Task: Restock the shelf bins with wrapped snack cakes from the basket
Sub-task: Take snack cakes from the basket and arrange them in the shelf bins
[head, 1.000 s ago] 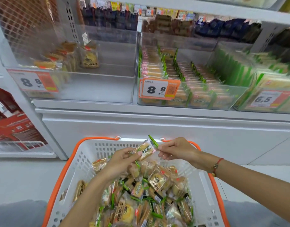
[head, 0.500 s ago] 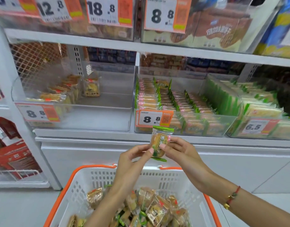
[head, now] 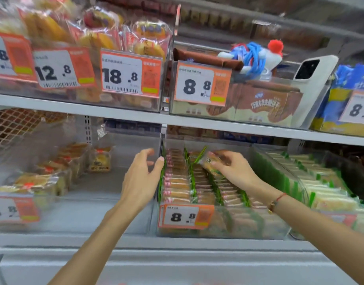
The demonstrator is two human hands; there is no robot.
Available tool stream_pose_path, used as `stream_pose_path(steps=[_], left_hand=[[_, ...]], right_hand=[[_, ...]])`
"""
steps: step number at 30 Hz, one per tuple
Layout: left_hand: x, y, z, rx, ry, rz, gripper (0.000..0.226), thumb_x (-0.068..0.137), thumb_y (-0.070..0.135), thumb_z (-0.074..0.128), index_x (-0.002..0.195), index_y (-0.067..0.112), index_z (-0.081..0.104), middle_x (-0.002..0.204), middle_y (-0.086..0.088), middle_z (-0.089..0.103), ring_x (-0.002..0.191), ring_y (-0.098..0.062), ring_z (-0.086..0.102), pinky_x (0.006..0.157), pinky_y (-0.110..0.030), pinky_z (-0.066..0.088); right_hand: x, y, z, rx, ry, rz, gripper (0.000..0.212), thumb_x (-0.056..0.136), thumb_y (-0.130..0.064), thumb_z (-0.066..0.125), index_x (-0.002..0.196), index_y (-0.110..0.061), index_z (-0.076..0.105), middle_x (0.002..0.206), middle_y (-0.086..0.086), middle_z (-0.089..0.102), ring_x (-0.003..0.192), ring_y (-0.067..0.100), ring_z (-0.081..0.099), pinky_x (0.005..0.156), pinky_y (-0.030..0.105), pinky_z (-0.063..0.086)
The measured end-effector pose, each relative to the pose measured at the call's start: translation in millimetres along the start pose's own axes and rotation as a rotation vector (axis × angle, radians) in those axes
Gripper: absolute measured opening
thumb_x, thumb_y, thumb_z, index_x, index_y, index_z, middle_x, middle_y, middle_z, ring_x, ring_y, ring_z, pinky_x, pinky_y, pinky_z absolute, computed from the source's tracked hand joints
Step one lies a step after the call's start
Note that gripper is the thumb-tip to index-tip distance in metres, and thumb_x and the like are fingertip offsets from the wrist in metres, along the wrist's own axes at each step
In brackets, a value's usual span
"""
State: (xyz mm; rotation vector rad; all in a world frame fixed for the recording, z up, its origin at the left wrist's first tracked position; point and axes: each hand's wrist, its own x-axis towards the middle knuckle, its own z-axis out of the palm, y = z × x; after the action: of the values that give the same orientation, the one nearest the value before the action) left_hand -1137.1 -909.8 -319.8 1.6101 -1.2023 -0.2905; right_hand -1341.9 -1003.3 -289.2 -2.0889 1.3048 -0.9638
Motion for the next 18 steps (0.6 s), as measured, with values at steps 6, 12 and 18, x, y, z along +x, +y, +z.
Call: stream_pose_path(steps=[6, 12, 18], left_hand=[[14, -12, 9, -0.046, -0.079, 0.014, 0.040, 0.095, 0.037, 0.052, 0.134, 0.026, 0.049, 0.127, 0.012, 0.054, 0.114, -0.010, 0.052, 0.101, -0.033, 0.041], [18, -17, 9, -0.153, -0.106, -0.021, 0.033, 0.093, 0.035, 0.057, 0.125, 0.030, 0.053, 0.106, 0.023, 0.052, 0.101, -0.001, 0.051, 0.087, -0.021, 0.035], [20, -22, 11, -0.163, -0.086, 0.005, 0.029, 0.091, 0.036, 0.058, 0.120, 0.033, 0.055, 0.109, 0.022, 0.057, 0.105, -0.002, 0.055, 0.093, -0.027, 0.041]], right_hand=[[85, 29, 25, -0.262, -0.024, -0.048, 0.017, 0.088, -0.035, 0.065, 0.090, -0.019, 0.062, 0.089, -0.001, 0.062, 0.095, 0.027, 0.062, 0.088, 0.039, 0.050], [112, 52, 57, -0.236, -0.024, -0.155, 0.008, 0.085, -0.019, 0.071, 0.090, -0.014, 0.068, 0.100, 0.007, 0.069, 0.094, 0.021, 0.063, 0.085, 0.037, 0.050], [119, 74, 65, -0.431, 0.174, -0.196, 0.019, 0.086, -0.024, 0.069, 0.105, -0.022, 0.073, 0.112, 0.007, 0.065, 0.105, 0.026, 0.057, 0.084, 0.036, 0.050]])
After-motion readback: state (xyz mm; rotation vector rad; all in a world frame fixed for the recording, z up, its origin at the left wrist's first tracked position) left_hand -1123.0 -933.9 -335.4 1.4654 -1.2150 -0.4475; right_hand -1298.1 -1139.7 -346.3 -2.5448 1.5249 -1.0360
